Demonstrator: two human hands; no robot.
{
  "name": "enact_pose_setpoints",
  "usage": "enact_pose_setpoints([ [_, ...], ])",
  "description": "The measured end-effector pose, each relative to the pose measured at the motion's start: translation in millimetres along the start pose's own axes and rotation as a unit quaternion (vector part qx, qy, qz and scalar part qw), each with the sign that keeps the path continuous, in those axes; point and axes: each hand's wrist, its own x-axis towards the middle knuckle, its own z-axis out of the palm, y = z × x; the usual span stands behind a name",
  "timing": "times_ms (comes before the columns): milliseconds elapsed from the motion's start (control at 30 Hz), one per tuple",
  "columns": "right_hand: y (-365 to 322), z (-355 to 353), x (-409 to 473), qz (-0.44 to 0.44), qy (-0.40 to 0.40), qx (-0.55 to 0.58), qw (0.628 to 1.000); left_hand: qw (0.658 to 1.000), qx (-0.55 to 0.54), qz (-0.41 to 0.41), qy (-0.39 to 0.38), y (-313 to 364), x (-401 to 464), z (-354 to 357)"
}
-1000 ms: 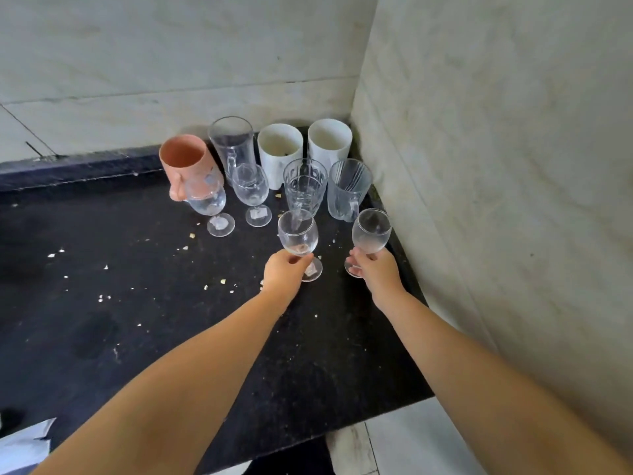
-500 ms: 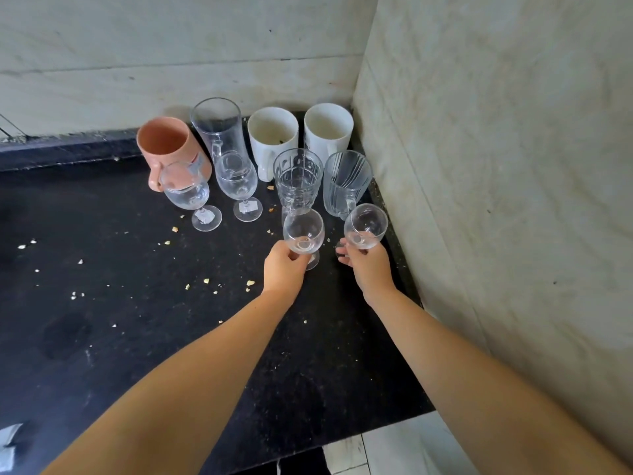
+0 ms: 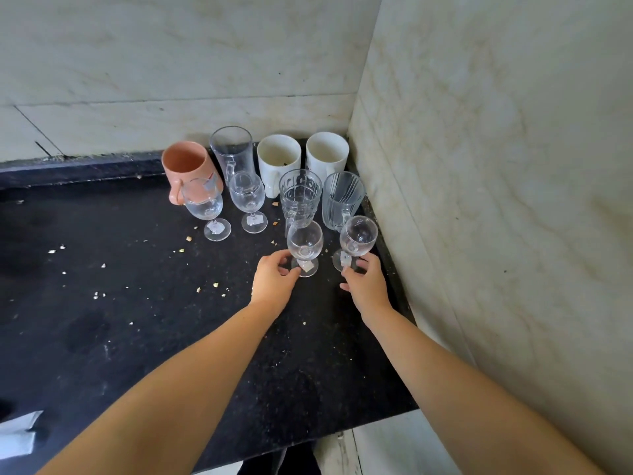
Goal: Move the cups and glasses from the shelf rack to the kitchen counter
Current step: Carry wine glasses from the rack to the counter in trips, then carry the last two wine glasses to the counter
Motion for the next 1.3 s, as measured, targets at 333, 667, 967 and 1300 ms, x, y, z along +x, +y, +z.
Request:
enact_pose_setpoints([
  [333,-41.1,43.7,-70.6,-0.02,-0.218,-0.212,0.953,0.993,0.03,0.027,0.113,13.2,-47.4,-72.2],
  [667,-113.0,143.9,-165.9,-0.348,-0.292,-0.431,0.78,0.953,0.05,-0.011,0.297,-36.5,-143.8,-218.1],
  [967,-83.8,225.0,-323.1,-0.521,-0.292,-0.554,0.58,0.89,0.132,-0.132,0.416,-132.6,-331.7,-309.0],
  [1300,37.3,277.1,-581.4,-0.595,-0.412,-0.517,0.457,0.797,0.142,-0.267,0.523,-254.9,-610.7,-344.1],
])
